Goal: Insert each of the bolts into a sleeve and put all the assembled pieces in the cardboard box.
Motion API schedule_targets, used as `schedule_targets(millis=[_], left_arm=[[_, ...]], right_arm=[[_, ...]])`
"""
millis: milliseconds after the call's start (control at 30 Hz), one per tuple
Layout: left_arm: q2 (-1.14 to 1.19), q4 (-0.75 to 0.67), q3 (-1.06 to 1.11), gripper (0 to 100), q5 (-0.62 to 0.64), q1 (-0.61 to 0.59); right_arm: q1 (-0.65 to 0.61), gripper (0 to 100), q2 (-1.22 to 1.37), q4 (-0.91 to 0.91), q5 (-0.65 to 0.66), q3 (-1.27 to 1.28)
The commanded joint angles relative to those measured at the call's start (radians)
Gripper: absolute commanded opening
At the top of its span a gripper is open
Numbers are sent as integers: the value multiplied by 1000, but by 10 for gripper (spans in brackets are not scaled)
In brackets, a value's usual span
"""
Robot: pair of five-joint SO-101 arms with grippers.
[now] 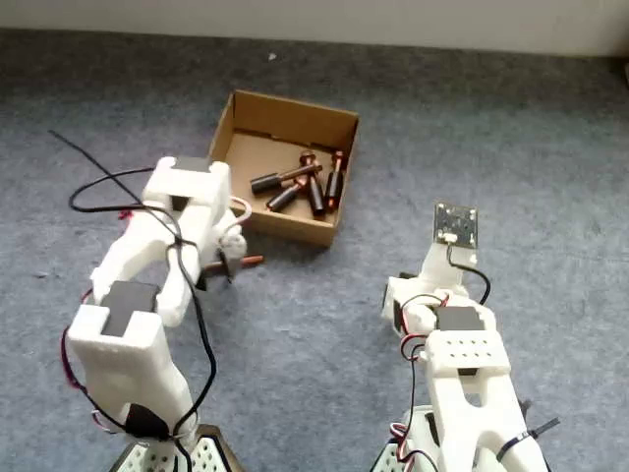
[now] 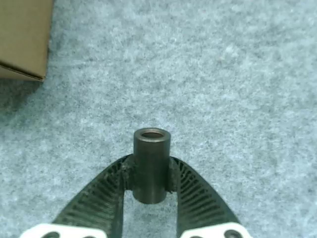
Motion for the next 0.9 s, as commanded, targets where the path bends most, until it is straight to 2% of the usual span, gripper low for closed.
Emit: schedule_targets(millis=[0, 67, 167, 400, 500, 667, 867], left_arm=[[-7, -126, -65, 158, -71, -173], [-7, -176, -87, 158, -91, -226], [-16, -158, -131, 158, -110, -254], [-18, 94, -294, 158, -98, -205], [-16, 158, -328, 161, -18, -151], [-5, 101, -312, 162, 60, -48], [-5, -135, -197, 162, 133, -7]], right_arm=[[12, 4, -25, -19, -2, -5], [12, 4, -25, -19, -2, -5], [12, 4, -25, -19, -2, -5], [12, 4, -25, -19, -2, -5], [12, 4, -25, -19, -2, -5], [12, 4, -25, -19, -2, -5], [12, 4, -25, -19, -2, -5]])
